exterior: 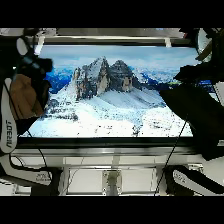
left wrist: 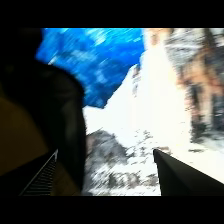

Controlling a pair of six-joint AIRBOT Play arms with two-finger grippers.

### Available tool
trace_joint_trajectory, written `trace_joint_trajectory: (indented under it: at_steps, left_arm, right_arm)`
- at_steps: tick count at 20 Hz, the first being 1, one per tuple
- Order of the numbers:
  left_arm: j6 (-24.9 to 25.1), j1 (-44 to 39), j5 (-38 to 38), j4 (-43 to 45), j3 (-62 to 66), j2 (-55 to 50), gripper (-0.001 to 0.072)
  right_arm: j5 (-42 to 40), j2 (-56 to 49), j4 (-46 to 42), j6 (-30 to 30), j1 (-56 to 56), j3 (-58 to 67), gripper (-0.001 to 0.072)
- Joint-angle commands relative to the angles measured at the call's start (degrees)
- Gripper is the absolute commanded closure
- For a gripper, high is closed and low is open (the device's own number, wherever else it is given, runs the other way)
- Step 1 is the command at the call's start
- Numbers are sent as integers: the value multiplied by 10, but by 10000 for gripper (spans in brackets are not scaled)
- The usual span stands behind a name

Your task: Fold the clothes and pants, and hang the long-sleeved shirts on hangers.

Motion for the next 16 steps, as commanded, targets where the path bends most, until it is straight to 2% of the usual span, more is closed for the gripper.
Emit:
trace_joint_trajectory:
  at_steps: [1,6,12,13,15,16]
  left_arm:
    - [-55,127,-131,21,0,-51,14]
    - [-51,219,-177,-116,-1,-113,14]
    - [-50,223,-165,-122,-1,-156,15]
    - [-45,221,-165,-123,-1,-162,49]
    - [-7,214,-166,-125,-1,-163,685]
    - [7,213,-168,-138,0,-156,694]
  right_arm:
    - [-2,-21,1,0,0,-2,698]
    - [-2,-39,1,0,0,-2,698]
    - [-16,-43,1,2,0,-2,698]
    - [-16,-43,1,2,0,-2,698]
    - [-16,-43,1,1,0,-2,698]
    - [-16,-43,0,1,0,-2,698]
